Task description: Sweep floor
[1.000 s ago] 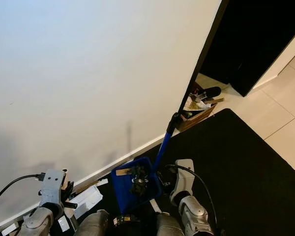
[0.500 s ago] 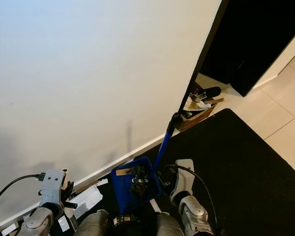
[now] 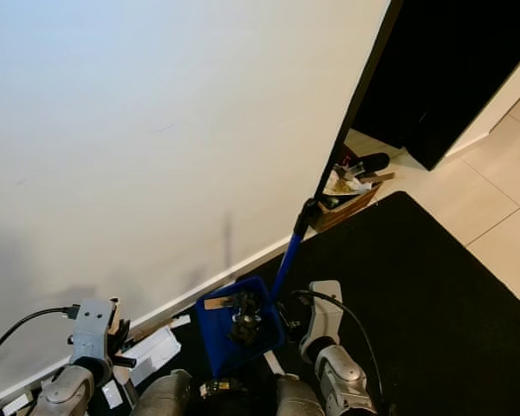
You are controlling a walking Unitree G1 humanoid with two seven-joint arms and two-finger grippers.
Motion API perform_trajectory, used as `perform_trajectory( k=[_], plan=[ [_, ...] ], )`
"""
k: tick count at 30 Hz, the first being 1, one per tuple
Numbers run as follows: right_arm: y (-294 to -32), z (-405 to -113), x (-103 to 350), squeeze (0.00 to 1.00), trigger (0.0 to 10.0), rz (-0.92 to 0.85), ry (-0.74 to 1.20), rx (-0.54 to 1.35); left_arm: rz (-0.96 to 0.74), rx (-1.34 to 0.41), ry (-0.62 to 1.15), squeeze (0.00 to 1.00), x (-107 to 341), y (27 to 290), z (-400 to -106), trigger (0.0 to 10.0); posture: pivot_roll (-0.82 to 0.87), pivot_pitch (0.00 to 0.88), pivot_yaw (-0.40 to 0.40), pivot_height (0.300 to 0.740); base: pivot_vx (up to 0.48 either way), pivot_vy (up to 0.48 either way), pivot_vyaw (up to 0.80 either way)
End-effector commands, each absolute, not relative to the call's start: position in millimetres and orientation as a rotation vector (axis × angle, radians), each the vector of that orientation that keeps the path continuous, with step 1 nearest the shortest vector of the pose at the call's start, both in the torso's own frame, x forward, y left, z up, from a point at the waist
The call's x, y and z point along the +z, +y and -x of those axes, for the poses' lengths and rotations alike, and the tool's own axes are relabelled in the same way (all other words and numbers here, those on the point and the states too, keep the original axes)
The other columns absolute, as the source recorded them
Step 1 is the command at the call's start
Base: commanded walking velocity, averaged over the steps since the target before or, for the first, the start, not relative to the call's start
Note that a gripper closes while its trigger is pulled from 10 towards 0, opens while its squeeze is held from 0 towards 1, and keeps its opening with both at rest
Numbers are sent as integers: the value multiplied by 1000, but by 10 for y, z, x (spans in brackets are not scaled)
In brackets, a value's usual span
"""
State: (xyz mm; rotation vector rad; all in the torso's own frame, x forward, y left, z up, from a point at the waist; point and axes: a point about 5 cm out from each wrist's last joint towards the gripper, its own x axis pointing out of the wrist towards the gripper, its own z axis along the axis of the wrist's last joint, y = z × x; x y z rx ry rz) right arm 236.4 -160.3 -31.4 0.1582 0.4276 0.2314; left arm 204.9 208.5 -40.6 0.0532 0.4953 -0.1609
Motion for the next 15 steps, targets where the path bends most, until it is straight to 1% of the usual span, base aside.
perform_trajectory(
  k=[1, 15],
  plan=[
    [-1634, -2321, -345, 0, 10000, -163, 446, 220, -17, -190, 513, 0, -459, 1952, -2001, 10000, 79, 158, -27, 740, 0, 0, 0],
    [-1637, -2324, -344, 0, 10000, -163, 446, 219, -17, -191, 513, 0, -459, 1948, -2004, 10000, 80, 158, -27, 740, 0, 0, 0]
  ],
)
